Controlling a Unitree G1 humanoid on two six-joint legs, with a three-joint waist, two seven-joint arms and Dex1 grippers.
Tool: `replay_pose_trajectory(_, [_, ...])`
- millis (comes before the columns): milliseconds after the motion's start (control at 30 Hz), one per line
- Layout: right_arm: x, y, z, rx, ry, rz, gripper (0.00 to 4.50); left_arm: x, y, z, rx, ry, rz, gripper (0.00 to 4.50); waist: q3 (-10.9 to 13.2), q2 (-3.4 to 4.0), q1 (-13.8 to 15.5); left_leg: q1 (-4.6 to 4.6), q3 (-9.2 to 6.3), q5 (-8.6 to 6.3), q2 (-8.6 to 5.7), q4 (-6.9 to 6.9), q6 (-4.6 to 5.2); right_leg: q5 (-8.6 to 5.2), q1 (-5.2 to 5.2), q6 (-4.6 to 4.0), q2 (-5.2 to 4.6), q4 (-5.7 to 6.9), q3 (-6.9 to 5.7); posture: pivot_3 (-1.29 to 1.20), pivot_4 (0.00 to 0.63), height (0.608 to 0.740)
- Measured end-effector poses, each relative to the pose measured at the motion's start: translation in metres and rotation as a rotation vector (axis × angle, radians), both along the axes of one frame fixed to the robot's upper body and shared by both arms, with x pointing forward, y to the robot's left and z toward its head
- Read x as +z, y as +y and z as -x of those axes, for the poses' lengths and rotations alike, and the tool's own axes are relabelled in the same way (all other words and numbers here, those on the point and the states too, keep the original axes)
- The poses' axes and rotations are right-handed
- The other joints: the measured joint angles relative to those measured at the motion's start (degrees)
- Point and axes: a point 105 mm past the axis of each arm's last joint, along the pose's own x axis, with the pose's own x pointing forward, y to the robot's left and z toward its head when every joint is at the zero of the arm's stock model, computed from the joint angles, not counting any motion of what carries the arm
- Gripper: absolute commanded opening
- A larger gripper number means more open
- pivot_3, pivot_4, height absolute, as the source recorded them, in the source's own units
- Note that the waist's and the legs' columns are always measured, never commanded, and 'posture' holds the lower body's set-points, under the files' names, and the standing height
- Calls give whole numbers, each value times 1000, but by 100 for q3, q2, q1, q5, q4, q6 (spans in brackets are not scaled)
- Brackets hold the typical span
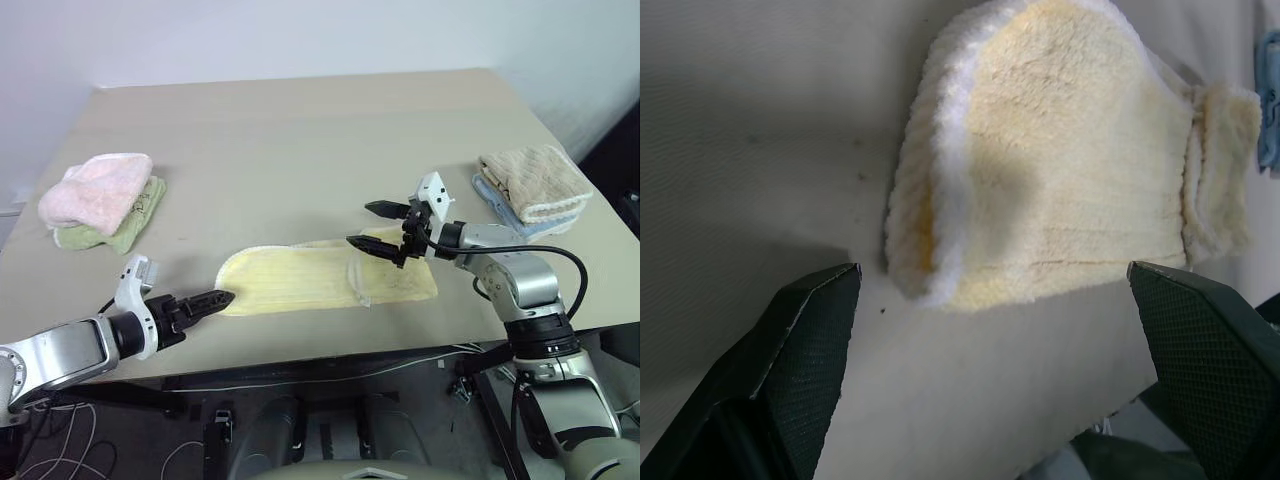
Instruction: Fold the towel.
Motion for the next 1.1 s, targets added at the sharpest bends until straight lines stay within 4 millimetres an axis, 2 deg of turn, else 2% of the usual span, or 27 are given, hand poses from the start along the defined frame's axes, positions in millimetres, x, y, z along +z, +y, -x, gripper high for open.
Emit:
replay_pose_trajectory(400, [1, -5, -5, -60, -12, -17, 4500, -5, -8, -10, 9, 31, 36, 4483, -13, 29, 51, 17, 0, 0, -7, -6, 0, -1, 14, -1, -8, -4, -1, 0, 150, 740])
replay_pose_trajectory(533, [2, -5, -6, -69, -20, -20, 4500, -10, -10, -14, 24, 46, 64, 3198, -14, 30, 144, 23, 0, 0, -7, -5, 0, -1, 18, -2, -8, -3, -2, 0, 150, 740])
replay_pose_trajectory(700, [4, -5, -7, -82, -35, -16, 4500, -17, -24, -13, -1, 66, 121, 1506, -12, 26, 135, 10, 0, 0, -8, -5, 0, -2, 10, -1, -7, -11, 0, 0, 150, 740])
replay_pose_trajectory(833, [3, -6, -8, -92, -41, -5, 4500, -17, -24, -13, -14, 69, 102, 104, -12, 27, 121, -10, 0, 2, -7, -12, -2, -1, 2, 0, -4, -7, 2, 0, 150, 740])
replay_pose_trajectory(1100, [-2, -7, -7, -94, -37, 9, 4500, -14, -16, -15, -3, 65, 73, 43, -11, 26, 119, -9, -1, 2, -7, -12, -2, -2, 2, -1, -4, -9, 1, 0, 150, 740])
